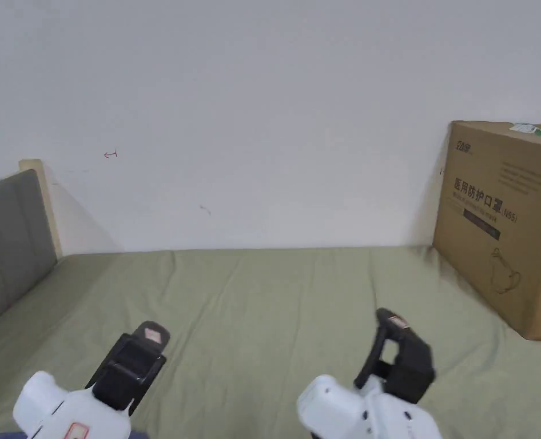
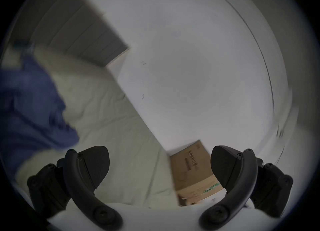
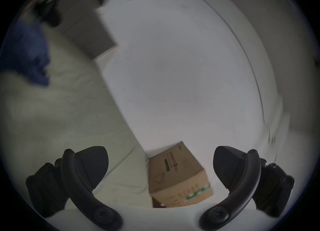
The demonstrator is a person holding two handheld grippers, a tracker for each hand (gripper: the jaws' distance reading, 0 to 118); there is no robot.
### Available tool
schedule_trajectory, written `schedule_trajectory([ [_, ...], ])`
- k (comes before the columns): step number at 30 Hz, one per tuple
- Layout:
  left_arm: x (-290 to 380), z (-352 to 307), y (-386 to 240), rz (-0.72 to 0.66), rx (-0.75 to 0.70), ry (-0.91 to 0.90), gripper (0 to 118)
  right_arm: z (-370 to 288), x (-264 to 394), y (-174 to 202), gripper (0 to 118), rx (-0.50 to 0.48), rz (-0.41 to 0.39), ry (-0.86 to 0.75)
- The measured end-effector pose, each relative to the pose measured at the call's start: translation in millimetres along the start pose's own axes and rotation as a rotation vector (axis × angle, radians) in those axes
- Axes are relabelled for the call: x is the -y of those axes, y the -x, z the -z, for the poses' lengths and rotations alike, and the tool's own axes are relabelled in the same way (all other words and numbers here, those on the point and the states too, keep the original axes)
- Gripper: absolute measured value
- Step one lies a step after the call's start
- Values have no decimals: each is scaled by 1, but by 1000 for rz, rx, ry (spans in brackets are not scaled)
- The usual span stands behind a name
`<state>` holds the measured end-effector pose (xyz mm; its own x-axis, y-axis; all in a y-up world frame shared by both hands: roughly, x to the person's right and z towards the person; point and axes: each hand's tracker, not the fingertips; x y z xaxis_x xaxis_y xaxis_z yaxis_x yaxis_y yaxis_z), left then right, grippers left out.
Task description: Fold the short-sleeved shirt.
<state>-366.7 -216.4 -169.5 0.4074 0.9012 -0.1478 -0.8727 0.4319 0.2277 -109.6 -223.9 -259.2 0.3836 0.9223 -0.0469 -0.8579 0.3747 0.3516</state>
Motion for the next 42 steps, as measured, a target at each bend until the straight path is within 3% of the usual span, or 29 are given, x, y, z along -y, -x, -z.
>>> schedule_trajectory([
  [3, -1, 2, 19, -44, -37, 13, 117, 0, 0, 23, 118, -100, -90, -10],
  [5, -2, 2, 17, 39, -87, 11, 116, 1, -1, 26, 118, -130, -43, 28],
  [6, -3, 1, 10, 127, -101, -10, 116, 2, 0, 22, 118, -137, 23, 33],
  [8, -2, 1, -8, 289, -125, -34, 116, 6, 0, 8, 118, -156, 232, 60],
  [12, 12, 0, -60, 764, -119, -107, 116, 20, 16, -40, 118, -193, 856, 170],
  [14, 27, -5, -77, 1028, -76, -148, 116, 23, 29, -54, 118, -151, 1098, 210],
  [16, 42, -9, -85, 1211, -84, -176, 116, 20, 41, -56, 118, -14, 1108, 246],
  [18, 50, -12, -87, 1256, -77, -166, 116, 18, 50, -54, 118, 2, 1137, 265],
  [21, 48, -12, -87, 1193, -58, -146, 116, 17, 61, -56, 118, -51, 1166, 293],
  [24, 43, -10, -86, 1144, -69, -135, 116, 11, 63, -59, 118, -20, 1153, 293],
  [27, 42, -8, -88, 1157, -123, -103, 115, 6, 57, -67, 118, 37, 1074, 266],
  [28, 41, -9, -87, 1155, -119, -102, 109, 4, 55, -69, 116, 62, 1052, 243],
  [29, 41, -9, -87, 1149, -117, -95, 88, 1, 54, -70, 107, 84, 1047, 211],
  [30, 40, -9, -86, 1137, -122, -88, 62, -1, 49, -72, 89, 99, 1050, 219],
  [32, 38, -8, -84, 1111, -123, -87, 11, -2, 47, -74, 28, 117, 1063, 233],
  [34, 39, -8, -83, 1116, -140, -95, 6, -3, 49, -74, 21, 122, 1092, 234],
  [36, 37, -11, -83, 1129, -105, -89, 0, -1, 49, -73, 3, 94, 1074, 252],
  [42, 36, -6, -84, 1107, -87, -58, 0, 4, 53, -69, 0, 71, 1080, 272],
])
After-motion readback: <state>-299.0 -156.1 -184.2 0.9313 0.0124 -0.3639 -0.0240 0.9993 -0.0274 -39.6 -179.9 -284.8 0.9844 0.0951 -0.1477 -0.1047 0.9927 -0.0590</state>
